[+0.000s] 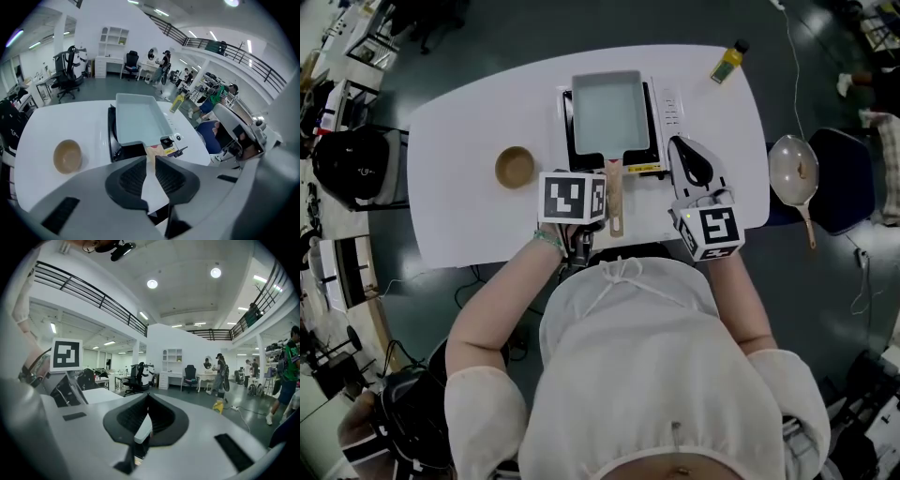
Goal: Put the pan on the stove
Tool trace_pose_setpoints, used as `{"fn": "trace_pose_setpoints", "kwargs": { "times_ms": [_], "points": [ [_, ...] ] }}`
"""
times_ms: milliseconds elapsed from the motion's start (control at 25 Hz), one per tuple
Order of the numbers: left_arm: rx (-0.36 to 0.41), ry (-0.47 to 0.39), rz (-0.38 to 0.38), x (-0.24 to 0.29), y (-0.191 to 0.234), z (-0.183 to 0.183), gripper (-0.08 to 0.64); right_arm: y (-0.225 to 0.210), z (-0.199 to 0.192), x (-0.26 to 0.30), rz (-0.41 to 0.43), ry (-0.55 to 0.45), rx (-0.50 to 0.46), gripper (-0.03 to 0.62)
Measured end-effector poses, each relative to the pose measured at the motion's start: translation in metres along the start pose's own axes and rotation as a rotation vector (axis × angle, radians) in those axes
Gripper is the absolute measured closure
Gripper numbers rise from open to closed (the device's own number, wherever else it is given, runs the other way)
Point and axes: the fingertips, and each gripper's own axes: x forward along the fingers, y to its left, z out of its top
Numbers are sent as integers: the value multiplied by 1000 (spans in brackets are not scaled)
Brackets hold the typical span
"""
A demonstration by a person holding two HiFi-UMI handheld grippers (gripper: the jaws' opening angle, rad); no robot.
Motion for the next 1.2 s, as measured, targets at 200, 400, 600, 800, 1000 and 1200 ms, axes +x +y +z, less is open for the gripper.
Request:
{"fn": "trace_pose_setpoints", "kwargs": {
  "times_ms": [200,400,600,800,1000,1200],
  "points": [
    [56,-90,-16,-25,6,6,534,15,13,-9,-14,-25,-24,586],
    [133,-277,-56,-58,5,27,537,27,26,-13,-14,-50,-53,586],
    [247,-492,-83,-89,-3,53,537,28,40,-15,-13,-81,-87,586],
    [331,-706,-53,-119,-5,73,537,26,47,-16,-9,-106,-98,586],
    [417,-888,-18,-145,-11,86,537,21,54,-17,7,-123,-113,588],
    [460,-961,-7,-156,-15,91,537,14,57,-17,16,-130,-118,588]
  ]
}}
